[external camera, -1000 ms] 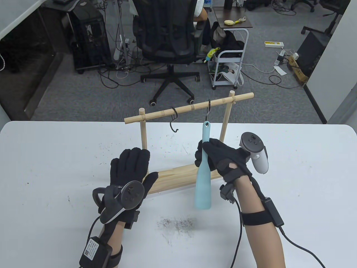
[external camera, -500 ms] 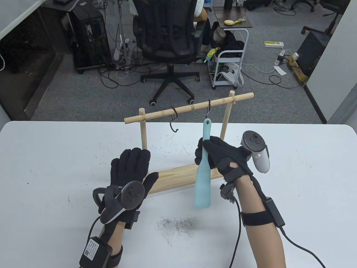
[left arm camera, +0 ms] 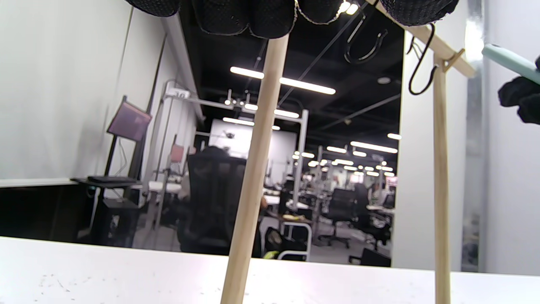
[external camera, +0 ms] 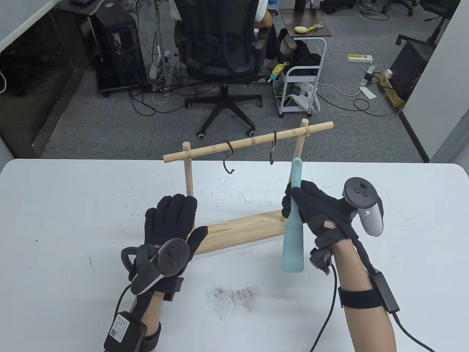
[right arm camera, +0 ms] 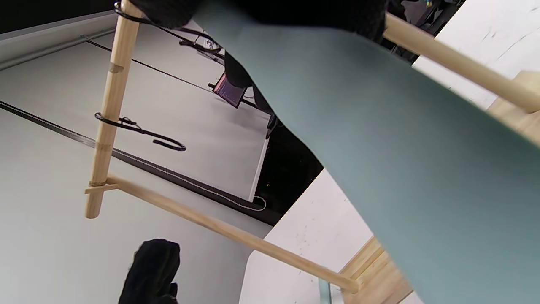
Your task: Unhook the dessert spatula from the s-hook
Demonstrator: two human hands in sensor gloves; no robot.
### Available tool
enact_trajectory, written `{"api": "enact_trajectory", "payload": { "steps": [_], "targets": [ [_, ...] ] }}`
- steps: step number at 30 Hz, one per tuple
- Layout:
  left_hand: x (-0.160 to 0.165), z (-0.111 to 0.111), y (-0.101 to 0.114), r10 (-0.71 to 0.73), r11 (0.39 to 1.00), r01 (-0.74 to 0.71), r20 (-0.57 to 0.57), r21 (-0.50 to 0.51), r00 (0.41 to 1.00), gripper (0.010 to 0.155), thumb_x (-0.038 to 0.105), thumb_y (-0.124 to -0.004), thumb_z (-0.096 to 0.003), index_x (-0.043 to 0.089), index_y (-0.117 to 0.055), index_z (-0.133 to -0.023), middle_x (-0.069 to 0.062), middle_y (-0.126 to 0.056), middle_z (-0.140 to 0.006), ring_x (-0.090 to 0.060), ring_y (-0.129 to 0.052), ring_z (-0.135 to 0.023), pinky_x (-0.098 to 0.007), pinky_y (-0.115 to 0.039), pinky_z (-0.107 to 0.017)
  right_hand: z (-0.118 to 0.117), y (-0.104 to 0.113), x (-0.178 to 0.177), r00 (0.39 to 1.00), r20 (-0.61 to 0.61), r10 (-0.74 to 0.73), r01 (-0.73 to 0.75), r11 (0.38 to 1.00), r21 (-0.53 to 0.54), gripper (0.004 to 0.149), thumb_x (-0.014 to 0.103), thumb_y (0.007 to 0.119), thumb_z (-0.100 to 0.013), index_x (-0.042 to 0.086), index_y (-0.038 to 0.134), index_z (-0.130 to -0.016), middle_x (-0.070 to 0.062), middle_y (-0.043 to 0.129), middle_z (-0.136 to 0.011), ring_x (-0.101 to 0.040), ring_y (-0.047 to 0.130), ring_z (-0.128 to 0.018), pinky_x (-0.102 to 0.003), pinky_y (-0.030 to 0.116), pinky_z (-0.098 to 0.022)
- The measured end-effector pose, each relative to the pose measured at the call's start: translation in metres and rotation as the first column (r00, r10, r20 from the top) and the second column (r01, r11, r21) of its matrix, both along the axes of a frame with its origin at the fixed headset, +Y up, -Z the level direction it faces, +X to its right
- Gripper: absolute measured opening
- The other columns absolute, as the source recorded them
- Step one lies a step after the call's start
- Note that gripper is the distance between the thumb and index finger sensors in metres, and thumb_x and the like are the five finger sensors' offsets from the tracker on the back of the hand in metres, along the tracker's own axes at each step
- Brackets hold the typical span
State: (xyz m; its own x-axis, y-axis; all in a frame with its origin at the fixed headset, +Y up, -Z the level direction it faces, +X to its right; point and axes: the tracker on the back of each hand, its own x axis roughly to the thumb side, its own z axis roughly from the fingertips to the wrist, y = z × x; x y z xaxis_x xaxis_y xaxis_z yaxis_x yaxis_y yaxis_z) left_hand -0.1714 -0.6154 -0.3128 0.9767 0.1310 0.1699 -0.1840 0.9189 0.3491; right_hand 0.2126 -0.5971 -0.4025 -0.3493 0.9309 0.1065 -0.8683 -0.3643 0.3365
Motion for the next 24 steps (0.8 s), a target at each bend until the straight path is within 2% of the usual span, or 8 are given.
{"api": "enact_trajectory", "payload": {
  "steps": [6, 13, 24],
  "targets": [
    [0.0, 0.001, 0.0, 0.001, 1.0, -0.001, 0.005, 0.004, 1.0, 0.077, 0.069, -0.06, -0.0549, 0.037, -0.042, -0.122, 0.0, -0.051, -0.13, -0.034, -0.052, -0.121, -0.063, -0.05, -0.087, 0.003, -0.019, 0.032, 0.996, 0.079, 0.045, -0.042, 0.999, -0.028, 0.055, 0.045, 0.073, -0.054, 0.012, 0.07, -0.099, -0.011, 0.094, -0.078, -0.03, 0.104, -0.055, -0.046, 0.086, -0.04],
    [-0.001, 0.001, 0.001, 0.008, 1.0, -0.008, 0.005, 0.007, 1.0, 0.077, 0.069, -0.06, -0.0549, 0.037, -0.042, -0.122, 0.0, -0.051, -0.13, -0.034, -0.053, -0.121, -0.063, -0.05, -0.087, 0.004, -0.062, 0.069, 0.965, 0.183, 0.185, -0.165, 0.979, -0.122, 0.056, 0.044, 0.073, -0.054, 0.011, 0.07, -0.099, -0.011, 0.093, -0.078, -0.03, 0.103, -0.056, -0.046, 0.085, -0.041],
    [-0.001, 0.002, 0.001, 0.003, 1.0, -0.003, 0.003, 0.003, 1.0, 0.077, 0.069, -0.06, -0.055, 0.037, -0.042, -0.122, 0.0, -0.052, -0.13, -0.034, -0.053, -0.121, -0.063, -0.05, -0.087, -0.004, -0.109, 0.091, 0.918, 0.183, 0.352, -0.298, 0.916, -0.27, 0.056, 0.044, 0.073, -0.054, 0.012, 0.068, -0.1, -0.011, 0.092, -0.08, -0.031, 0.102, -0.058, -0.047, 0.084, -0.043]
  ]
}}
